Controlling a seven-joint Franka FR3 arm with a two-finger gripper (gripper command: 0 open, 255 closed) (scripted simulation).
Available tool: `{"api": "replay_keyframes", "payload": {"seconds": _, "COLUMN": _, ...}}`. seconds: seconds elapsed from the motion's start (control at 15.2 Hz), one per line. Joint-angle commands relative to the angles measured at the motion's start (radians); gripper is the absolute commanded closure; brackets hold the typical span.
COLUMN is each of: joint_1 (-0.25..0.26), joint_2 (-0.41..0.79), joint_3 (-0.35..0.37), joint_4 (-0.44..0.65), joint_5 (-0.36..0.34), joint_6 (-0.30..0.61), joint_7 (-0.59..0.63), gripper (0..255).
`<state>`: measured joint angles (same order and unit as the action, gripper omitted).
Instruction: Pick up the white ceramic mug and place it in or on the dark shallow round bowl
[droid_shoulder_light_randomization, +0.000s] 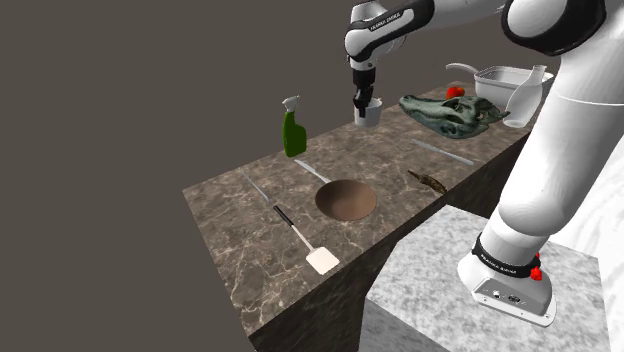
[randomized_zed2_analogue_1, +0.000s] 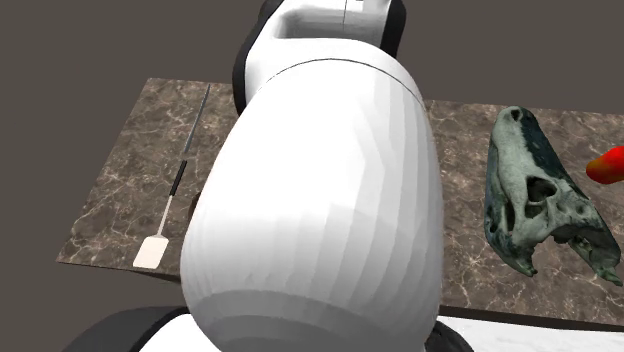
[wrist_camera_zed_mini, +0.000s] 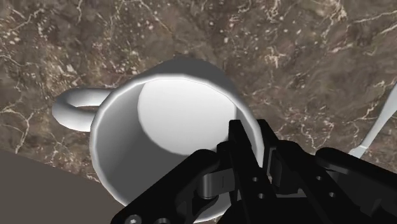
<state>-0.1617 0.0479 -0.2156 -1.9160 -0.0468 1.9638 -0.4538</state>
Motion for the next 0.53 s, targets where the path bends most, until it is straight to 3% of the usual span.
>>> {"api": "replay_keyframes", "payload": {"seconds": 0.0, "joint_1": 0.017, "joint_2": -0.043, "joint_3": 0.015, "joint_4": -0.045, "joint_5": -0.010, "joint_6": 0.001, "joint_7": 0.035, "gripper": 255}}
{"api": "replay_keyframes", "payload": {"seconds": 0.46, "joint_1": 0.084, "joint_2": -0.210, "joint_3": 0.095, "joint_4": -0.220, "joint_5": -0.032, "joint_6": 0.001, "joint_7": 0.193, "gripper": 255}}
